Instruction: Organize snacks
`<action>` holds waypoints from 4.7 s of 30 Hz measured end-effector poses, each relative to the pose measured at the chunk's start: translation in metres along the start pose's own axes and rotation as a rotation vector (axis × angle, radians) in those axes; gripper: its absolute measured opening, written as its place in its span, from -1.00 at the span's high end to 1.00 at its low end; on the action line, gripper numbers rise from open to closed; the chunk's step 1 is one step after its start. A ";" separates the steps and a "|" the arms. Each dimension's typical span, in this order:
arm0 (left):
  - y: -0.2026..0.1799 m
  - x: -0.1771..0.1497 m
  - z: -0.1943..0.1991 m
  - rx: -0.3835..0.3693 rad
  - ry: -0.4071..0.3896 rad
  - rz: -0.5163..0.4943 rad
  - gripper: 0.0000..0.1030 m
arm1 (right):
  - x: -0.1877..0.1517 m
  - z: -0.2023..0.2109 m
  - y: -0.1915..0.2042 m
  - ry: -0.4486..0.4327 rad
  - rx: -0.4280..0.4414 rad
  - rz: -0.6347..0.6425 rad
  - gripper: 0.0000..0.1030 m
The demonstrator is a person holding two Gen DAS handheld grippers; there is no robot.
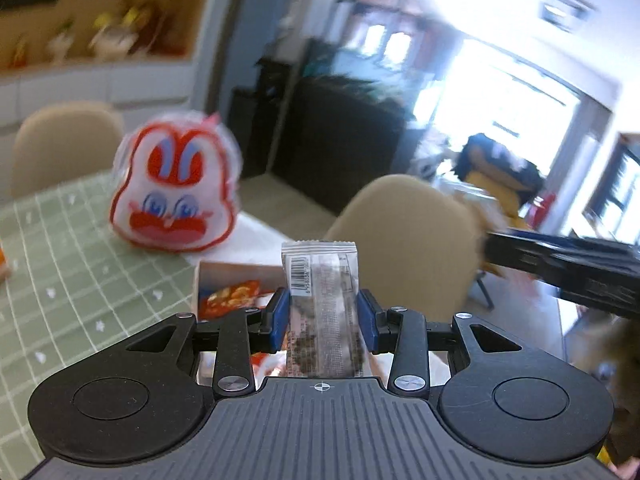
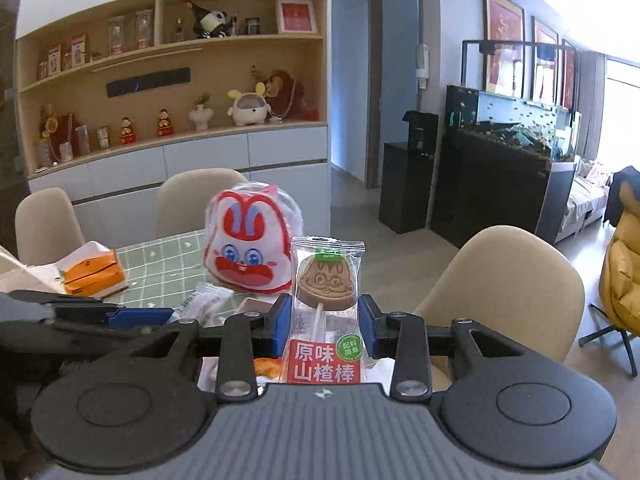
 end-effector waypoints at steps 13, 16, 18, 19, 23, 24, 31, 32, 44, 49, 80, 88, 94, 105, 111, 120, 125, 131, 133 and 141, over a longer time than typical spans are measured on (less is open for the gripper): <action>0.045 -0.038 -0.139 0.009 0.199 0.049 0.07 | -0.029 -0.126 -0.015 0.197 0.122 0.015 0.32; 0.043 -0.043 -0.141 0.102 0.236 0.013 0.07 | -0.034 -0.156 -0.003 0.259 0.186 0.008 0.31; 0.047 -0.045 -0.138 0.122 0.238 0.028 0.04 | -0.037 -0.177 0.009 0.303 0.234 0.004 0.31; 0.048 -0.047 -0.136 0.124 0.240 0.030 0.03 | -0.039 -0.186 0.015 0.321 0.252 0.006 0.31; 0.046 -0.047 -0.131 0.128 0.244 0.045 0.08 | -0.047 -0.220 0.041 0.398 0.268 0.032 0.31; 0.045 -0.046 -0.128 0.131 0.241 0.051 0.08 | -0.051 -0.229 0.047 0.423 0.263 0.041 0.31; 0.045 -0.038 -0.082 0.134 0.145 0.079 0.11 | -0.056 -0.224 0.049 0.430 0.250 -0.004 0.17; 0.044 -0.036 -0.071 0.131 0.113 0.092 0.11 | -0.053 -0.216 0.044 0.420 0.259 -0.028 0.14; -0.008 -0.050 0.054 0.150 0.049 0.042 0.14 | -0.058 -0.024 0.025 0.251 0.094 -0.123 -0.24; -0.035 -0.089 0.084 0.134 0.116 -0.014 0.58 | -0.101 0.036 0.038 0.297 0.073 -0.102 -0.26; -0.088 -0.125 0.117 0.174 0.131 -0.065 0.69 | -0.134 0.104 0.041 0.285 0.021 -0.071 -0.26; -0.087 -0.125 0.117 0.171 0.135 -0.062 0.69 | -0.136 0.103 0.042 0.295 0.021 -0.068 -0.26; -0.088 -0.128 0.116 0.159 0.141 -0.057 0.69 | -0.136 0.103 0.042 0.294 0.021 -0.066 -0.26; -0.089 -0.128 0.117 0.159 0.142 -0.056 0.69 | -0.136 0.104 0.043 0.293 0.021 -0.067 -0.26; -0.089 -0.129 0.117 0.160 0.142 -0.056 0.69 | -0.137 0.105 0.044 0.295 0.023 -0.064 -0.26; -0.089 -0.128 0.117 0.160 0.142 -0.054 0.69 | -0.137 0.106 0.043 0.297 0.022 -0.065 -0.27; -0.089 -0.128 0.118 0.159 0.141 -0.054 0.69 | -0.137 0.105 0.043 0.296 0.022 -0.065 -0.27; -0.088 -0.129 0.116 0.158 0.137 -0.071 0.69 | -0.137 0.106 0.044 0.298 0.022 -0.065 -0.27; -0.088 -0.131 0.115 0.156 0.138 -0.076 0.69 | -0.137 0.106 0.044 0.296 0.023 -0.065 -0.27; -0.078 -0.135 0.107 0.184 0.144 -0.048 0.69 | -0.137 0.097 0.043 0.310 0.017 -0.062 -0.26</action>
Point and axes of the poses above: each gripper's, at about its wrist camera, not at the fingertips, and z roughly against the way its jaws point, y to its left, x to its top, the point moved 1 cm from there along -z, roughly the way its jaws point, and after that the axes turned 14 degrees about -x, right-handed, at the moved point
